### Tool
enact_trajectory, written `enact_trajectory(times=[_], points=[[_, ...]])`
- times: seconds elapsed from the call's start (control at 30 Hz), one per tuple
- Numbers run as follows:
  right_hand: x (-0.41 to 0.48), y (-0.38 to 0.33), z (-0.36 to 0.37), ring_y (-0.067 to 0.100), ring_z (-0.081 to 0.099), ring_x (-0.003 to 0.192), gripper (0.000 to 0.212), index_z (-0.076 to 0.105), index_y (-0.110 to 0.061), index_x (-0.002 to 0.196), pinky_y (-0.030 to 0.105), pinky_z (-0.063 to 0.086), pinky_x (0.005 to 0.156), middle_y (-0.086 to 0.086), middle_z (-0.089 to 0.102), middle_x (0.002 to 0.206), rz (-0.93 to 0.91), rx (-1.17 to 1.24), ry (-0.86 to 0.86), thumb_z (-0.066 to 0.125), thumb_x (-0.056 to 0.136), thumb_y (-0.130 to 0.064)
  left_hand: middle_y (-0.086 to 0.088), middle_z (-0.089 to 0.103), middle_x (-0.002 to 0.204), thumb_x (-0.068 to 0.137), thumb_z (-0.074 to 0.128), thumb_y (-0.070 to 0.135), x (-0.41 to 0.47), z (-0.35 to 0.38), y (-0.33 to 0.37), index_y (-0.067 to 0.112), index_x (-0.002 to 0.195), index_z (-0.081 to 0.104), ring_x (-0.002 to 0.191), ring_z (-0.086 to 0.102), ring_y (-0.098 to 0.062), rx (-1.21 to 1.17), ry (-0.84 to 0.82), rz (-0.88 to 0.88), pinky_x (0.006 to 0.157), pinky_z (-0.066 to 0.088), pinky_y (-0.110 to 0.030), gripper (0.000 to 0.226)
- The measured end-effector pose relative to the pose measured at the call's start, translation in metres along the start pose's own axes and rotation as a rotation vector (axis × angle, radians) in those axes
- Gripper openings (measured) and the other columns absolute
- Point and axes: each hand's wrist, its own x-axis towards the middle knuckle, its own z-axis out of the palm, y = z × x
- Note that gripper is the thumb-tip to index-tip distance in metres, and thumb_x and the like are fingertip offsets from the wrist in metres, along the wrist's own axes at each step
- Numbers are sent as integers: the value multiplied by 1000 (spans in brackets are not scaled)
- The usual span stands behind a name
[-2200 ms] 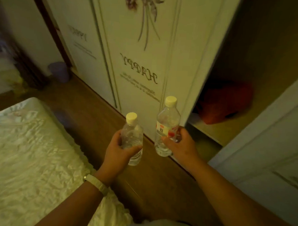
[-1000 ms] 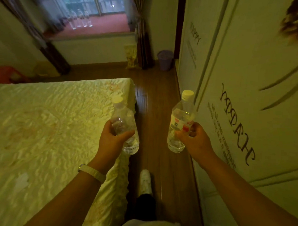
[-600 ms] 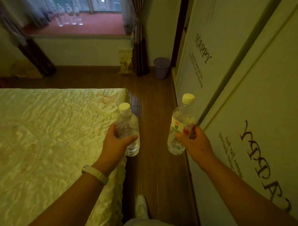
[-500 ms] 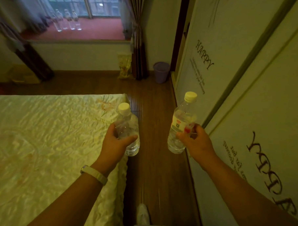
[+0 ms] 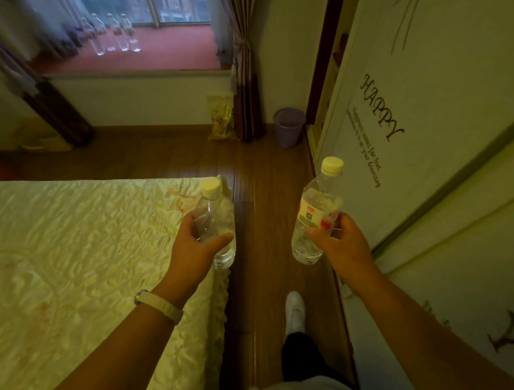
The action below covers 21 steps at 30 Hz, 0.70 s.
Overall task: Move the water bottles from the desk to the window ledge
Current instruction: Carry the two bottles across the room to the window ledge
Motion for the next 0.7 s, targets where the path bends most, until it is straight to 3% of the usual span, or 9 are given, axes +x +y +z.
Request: enact_trajectory(times=[0.07,0.17,0.23,0.33,0.53,0.63,0.7], points=[[35,0,2,11,62,107,58,53,-22,132,22,52,79,-7,64,120,1,11,-29,78,81,-31,10,66,111,75,80,1,28,13,3,36,111,56,95,67,2,10,22,-7,78,53,-21,55],[92,-4,3,12,63,108,56,54,-20,130,19,52,77,-5,65,119,-11,42,-74,79,80,-29,5,65,119,75,80,1,73,35,11,32,116,55,105,64,-5,-1,67,-13,79,51,-20,58],[126,-11,-1,13,63,108,58,53,-21,131,19,52,77,-4,65,120,-6,33,-106,79,80,-29,5,66,116,74,81,1,100,52,19,33,113,56,101,66,-4,7,90,-2,79,51,-22,57],[174,-23,-10,14,62,111,61,51,-20,134,20,52,79,-4,64,123,-12,29,-159,79,80,-28,8,68,108,73,80,-1,139,76,35,34,109,57,93,69,-1,4,108,-6,82,54,-29,55],[254,-53,-22,14,60,110,60,50,-20,136,17,48,75,-4,62,123,-37,33,-187,77,82,-28,-1,71,114,67,86,10,202,94,64,26,119,59,106,68,-21,-24,186,30,95,53,-49,61],[283,-64,-20,15,60,110,60,50,-18,136,16,48,74,-2,62,122,-50,33,-185,77,82,-26,-4,70,115,68,85,10,233,91,76,22,123,58,106,68,-23,-11,215,43,96,52,-53,63],[303,-69,-18,14,60,109,60,50,-18,136,15,47,72,-2,62,122,-48,30,-184,77,82,-27,-2,70,114,71,83,5,254,91,77,28,115,60,105,68,-23,5,230,35,97,52,-53,56]])
